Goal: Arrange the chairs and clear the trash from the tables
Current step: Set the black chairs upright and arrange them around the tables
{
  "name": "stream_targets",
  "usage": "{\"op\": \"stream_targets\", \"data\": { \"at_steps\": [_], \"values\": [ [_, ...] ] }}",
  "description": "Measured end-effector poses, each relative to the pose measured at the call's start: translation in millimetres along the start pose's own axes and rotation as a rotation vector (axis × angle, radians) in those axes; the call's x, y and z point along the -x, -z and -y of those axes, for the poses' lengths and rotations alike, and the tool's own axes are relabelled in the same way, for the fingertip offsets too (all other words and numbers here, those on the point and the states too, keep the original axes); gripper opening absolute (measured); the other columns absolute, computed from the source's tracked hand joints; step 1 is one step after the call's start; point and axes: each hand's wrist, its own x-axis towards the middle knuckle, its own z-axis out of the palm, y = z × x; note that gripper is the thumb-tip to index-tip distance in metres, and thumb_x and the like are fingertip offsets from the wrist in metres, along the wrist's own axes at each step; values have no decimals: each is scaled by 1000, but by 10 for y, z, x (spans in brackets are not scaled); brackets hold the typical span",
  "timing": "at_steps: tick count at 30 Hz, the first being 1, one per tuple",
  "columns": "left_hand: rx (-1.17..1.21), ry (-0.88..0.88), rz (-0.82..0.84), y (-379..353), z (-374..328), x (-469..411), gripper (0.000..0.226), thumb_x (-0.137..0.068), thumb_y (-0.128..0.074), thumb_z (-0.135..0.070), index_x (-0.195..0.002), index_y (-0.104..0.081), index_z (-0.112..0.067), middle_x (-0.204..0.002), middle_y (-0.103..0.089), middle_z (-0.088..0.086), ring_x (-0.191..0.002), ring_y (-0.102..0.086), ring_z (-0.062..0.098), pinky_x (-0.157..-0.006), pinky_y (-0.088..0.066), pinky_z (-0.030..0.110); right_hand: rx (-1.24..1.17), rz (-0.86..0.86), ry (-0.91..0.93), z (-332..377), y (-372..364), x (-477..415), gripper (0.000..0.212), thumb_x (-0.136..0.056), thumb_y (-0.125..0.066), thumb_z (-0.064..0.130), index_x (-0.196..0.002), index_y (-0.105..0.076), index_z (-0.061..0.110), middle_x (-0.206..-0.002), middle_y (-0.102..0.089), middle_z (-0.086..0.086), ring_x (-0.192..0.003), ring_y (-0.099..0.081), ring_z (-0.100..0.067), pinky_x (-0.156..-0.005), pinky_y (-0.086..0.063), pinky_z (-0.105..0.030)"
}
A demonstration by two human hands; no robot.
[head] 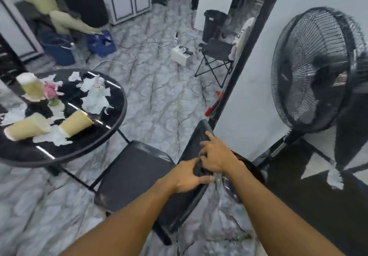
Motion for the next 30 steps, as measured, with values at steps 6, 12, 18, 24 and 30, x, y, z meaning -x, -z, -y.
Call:
{"op": "stream_targets", "data": {
  "at_steps": [6, 12, 18, 24, 30],
  "values": [
    [-41, 162, -315, -713, -76, -10, 25, -69, -67, -35, -94, -64, -29, -75, -65, -5, -65, -58, 19, -58, -53, 42, 19, -181, 208, -248, -201, 186, 54, -77, -26, 32, -67, -74, 9, -72, -69, -2, -84, -60, -15, -122, 3, -36],
    [-39, 159, -294, -890, -372, 112, 24, -67, -55, -8, -72, -57, -31, -56, -42, -6, -49, -32, 12, -48, -28, 26, -47, -249, 82, -392, -231, 534, 40, -88, -45, 28, -70, -70, 3, -84, -69, -8, -117, -51, -30, -120, -17, -38],
    [-119, 203, -322, -743, -375, 104, 32, -69, -52, -7, -83, -65, -32, -60, -56, -3, -52, -43, 19, -50, -33, 35, -97, -239, 31, -409, -433, 352, 53, -83, -30, 40, -85, -77, 17, -115, -65, -9, -139, -28, -35, -120, -10, -51],
    [-323, 283, -518, -851, -275, 136, 56, -59, -51, -16, -107, -67, -38, -65, -63, 0, -61, -56, 22, -57, -54, 35, -135, -376, 172, -421, -566, 131, 56, -73, -21, 36, -60, -72, 16, -87, -67, -2, -108, -55, -18, -120, -4, -44],
    [-441, 384, -668, -853, -204, 142, 17, -60, -52, -22, -71, -63, -16, -56, -56, 2, -56, -52, 25, -56, -52, 36, -180, -325, 226, -310, -519, 15, 44, -74, -29, 30, -50, -62, 15, -88, -71, -5, -117, -54, -14, -120, 1, -46]
  ]
}}
